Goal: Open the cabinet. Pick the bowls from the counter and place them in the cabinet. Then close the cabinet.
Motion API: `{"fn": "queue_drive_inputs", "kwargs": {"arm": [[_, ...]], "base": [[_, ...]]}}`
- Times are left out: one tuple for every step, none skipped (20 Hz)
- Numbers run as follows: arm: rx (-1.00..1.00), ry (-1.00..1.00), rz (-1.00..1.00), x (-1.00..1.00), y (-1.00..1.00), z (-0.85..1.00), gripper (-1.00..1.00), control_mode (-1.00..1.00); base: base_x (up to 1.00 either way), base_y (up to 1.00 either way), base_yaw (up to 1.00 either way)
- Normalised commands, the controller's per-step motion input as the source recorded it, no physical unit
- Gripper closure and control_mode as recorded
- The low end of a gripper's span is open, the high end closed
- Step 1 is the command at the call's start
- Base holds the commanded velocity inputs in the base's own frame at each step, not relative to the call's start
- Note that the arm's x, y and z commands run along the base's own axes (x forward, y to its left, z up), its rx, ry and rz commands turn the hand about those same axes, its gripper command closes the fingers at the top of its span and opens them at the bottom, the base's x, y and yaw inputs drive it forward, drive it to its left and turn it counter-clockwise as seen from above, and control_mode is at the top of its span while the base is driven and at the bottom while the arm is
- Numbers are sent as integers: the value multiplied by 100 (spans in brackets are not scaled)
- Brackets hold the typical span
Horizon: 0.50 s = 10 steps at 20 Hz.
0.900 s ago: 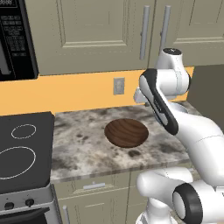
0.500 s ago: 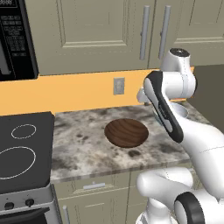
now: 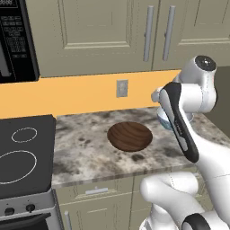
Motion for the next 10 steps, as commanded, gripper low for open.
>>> {"fn": "queue_drive_inputs", "kwargs": {"arm": [[0,-13,0,0,-29,62,-100,-100],[0,-12,0,0,-27,67,-100,-100],[0,-9,0,0,-30,74,-100,-100],[0,-9,0,0,-28,74,-100,-100],[0,-8,0,0,-23,74,-100,-100],[0,-7,0,0,-17,77,-100,-100],[0,-6,0,0,-14,78,-100,-100],[0,-6,0,-4,-14,78,-100,-100],[0,-5,0,-5,-16,75,-100,-100],[1,-1,-2,-6,-21,72,-100,-100]], "base": [[0,0,0],[0,0,0],[0,0,0],[0,0,0],[0,0,0],[0,0,0],[0,0,0],[0,0,0],[0,0,0],[0,0,0]]}}
